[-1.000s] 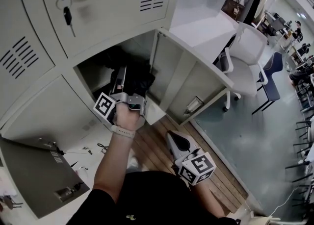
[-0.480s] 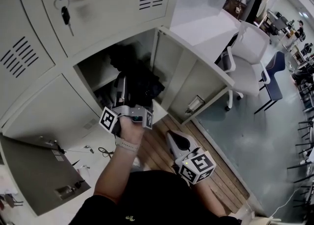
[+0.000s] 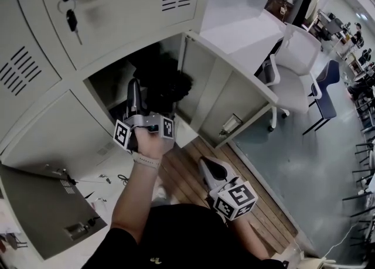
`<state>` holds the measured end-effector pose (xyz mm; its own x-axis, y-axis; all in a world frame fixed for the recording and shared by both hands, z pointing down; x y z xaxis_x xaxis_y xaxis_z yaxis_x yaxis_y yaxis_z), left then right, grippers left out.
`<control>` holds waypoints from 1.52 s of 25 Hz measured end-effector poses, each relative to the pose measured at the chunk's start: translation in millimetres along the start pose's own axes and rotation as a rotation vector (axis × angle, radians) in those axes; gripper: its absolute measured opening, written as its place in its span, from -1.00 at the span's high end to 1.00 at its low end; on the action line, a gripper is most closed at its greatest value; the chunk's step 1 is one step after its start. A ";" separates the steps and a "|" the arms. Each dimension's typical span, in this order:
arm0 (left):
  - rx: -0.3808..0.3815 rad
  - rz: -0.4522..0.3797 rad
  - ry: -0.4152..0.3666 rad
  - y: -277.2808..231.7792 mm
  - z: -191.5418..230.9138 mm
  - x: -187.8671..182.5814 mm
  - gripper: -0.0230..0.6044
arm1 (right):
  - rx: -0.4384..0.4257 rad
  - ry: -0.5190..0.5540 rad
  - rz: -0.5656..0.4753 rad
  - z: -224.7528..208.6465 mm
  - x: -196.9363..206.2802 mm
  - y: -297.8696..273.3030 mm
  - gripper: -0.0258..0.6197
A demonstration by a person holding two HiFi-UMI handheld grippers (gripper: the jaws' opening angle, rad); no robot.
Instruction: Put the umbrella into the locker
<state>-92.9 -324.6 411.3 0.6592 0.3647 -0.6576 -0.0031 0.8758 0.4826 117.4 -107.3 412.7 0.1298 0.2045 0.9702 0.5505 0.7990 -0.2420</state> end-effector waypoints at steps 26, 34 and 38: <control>-0.084 0.094 -0.085 21.3 19.6 16.9 -0.10 | -0.022 -0.006 0.006 7.7 4.7 -4.8 0.93; -0.151 0.215 -0.053 52.3 41.3 59.7 -0.10 | 0.011 -0.028 0.013 -1.2 12.9 9.4 0.93; -0.148 0.241 -0.063 38.5 44.7 62.3 -0.10 | 0.030 -0.036 0.017 -3.0 16.9 16.5 0.93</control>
<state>-18.3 -282.3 414.7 0.6716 0.5517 -0.4945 -0.2721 0.8045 0.5280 131.2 -92.3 425.1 0.1089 0.2382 0.9651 0.5235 0.8116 -0.2594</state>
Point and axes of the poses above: the fingertips, and each gripper's own axes: y backward along the fingers, z to its left, x out of its underside, the point moved 7 cm from there along y, backward along the fingers, and after that the axes turned 14 degrees about y, right-handed, at the moved point
